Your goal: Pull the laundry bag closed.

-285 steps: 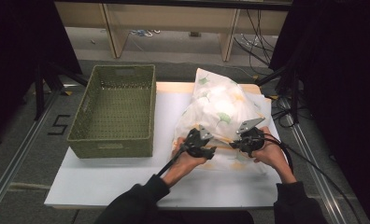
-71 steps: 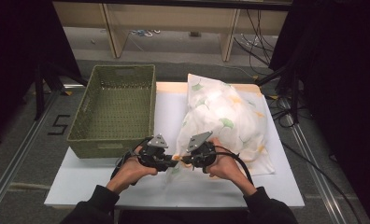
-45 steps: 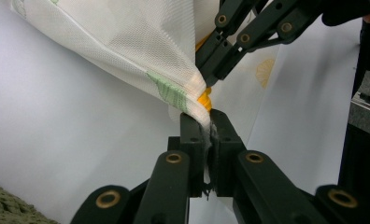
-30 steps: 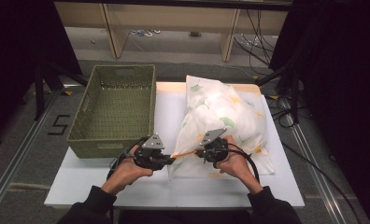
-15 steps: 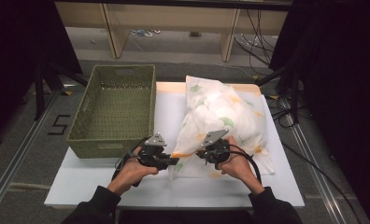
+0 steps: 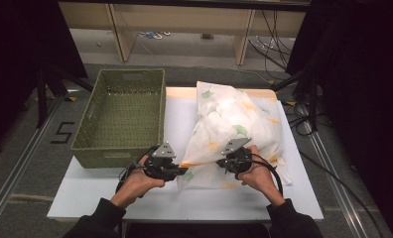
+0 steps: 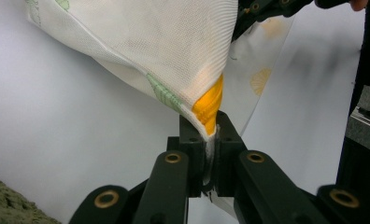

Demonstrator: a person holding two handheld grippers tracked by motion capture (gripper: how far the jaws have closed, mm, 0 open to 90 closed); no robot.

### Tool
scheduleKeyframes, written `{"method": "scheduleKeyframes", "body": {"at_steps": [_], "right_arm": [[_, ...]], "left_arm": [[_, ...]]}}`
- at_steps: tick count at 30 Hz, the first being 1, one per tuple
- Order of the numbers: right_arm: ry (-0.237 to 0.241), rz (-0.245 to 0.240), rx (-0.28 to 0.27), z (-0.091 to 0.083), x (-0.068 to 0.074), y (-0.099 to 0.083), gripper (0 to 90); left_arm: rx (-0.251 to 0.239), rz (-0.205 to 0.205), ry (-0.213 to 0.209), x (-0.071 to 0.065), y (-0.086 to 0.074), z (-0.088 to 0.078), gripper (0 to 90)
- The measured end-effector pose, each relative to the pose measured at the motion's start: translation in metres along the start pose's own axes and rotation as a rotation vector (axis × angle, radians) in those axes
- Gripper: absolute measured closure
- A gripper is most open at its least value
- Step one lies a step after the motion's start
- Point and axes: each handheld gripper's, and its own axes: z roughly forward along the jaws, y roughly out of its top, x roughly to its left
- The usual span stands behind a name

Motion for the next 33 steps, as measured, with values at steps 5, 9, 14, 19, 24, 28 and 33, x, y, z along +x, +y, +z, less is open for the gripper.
{"method": "scheduleKeyframes", "body": {"at_steps": [5,9,14,19,24,28,33], "right_arm": [[-0.042,0.046,0.01,-0.007,-0.008,-0.013,90.0],[-0.058,0.067,0.021,-0.009,-0.015,-0.022,90.0],[-0.07,0.105,0.03,-0.015,-0.023,-0.034,90.0],[-0.087,0.123,0.033,-0.02,-0.027,-0.041,90.0],[-0.094,0.164,0.035,-0.024,-0.033,-0.053,90.0],[-0.11,0.179,0.046,-0.027,-0.036,-0.062,90.0],[-0.116,0.187,0.05,-0.031,-0.039,-0.07,90.0]], "left_arm": [[-0.006,-0.01,0.007,0.0,-0.001,-0.001,84.6],[-0.001,-0.012,0.017,0.001,-0.002,-0.003,84.7],[0.0,-0.008,0.02,0.001,-0.002,-0.004,84.6],[0.0,0.008,0.025,0.002,-0.002,-0.005,84.6],[-0.001,0.006,0.018,0.002,-0.003,-0.005,84.6],[0.002,0.014,0.032,0.003,-0.003,-0.006,84.6],[0.004,0.02,0.039,0.002,-0.003,-0.007,84.6]]}}
